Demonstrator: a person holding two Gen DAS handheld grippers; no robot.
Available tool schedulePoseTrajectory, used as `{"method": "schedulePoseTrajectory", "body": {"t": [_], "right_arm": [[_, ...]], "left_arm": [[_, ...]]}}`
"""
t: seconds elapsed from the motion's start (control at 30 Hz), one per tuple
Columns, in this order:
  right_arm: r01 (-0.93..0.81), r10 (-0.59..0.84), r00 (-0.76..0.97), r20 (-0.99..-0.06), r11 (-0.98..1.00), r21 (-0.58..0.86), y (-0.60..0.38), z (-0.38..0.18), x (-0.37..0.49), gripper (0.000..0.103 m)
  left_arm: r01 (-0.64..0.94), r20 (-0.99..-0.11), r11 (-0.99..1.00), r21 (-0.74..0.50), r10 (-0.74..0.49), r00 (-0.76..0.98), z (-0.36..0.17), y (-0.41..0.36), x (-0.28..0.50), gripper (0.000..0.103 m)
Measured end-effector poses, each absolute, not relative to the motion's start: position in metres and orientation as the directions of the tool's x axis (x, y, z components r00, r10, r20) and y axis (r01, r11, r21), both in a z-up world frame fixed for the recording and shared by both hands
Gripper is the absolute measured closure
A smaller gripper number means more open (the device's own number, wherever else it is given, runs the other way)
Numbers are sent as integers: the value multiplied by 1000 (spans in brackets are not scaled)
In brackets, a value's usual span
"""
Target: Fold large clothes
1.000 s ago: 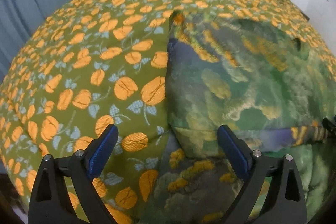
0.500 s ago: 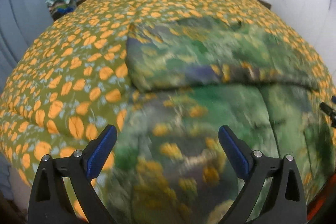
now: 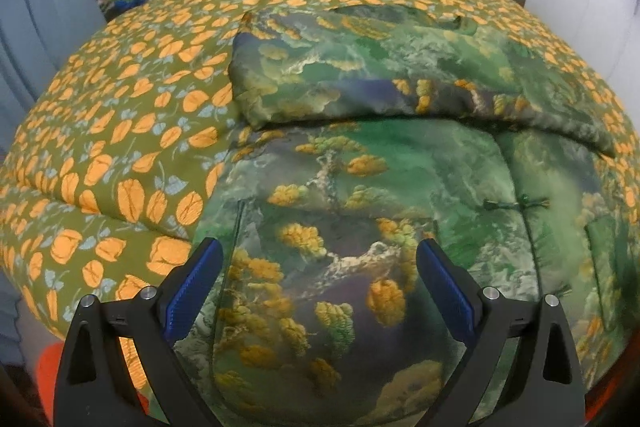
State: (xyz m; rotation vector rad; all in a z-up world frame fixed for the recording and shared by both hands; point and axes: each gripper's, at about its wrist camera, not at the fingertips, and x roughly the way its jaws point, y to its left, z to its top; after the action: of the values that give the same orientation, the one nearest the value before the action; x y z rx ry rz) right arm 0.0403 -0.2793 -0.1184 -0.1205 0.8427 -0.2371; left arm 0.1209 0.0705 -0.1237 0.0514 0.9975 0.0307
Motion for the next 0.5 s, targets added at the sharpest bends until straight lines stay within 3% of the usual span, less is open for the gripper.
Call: {"method": "schedulePoseTrajectory", "body": {"t": [0.5], "right_arm": [[189,-286,647,-707,958,-215,-283,-139,39,3]], "left_arm": [[-67,-842,992,105,125,525,-144,87,124,5]]}}
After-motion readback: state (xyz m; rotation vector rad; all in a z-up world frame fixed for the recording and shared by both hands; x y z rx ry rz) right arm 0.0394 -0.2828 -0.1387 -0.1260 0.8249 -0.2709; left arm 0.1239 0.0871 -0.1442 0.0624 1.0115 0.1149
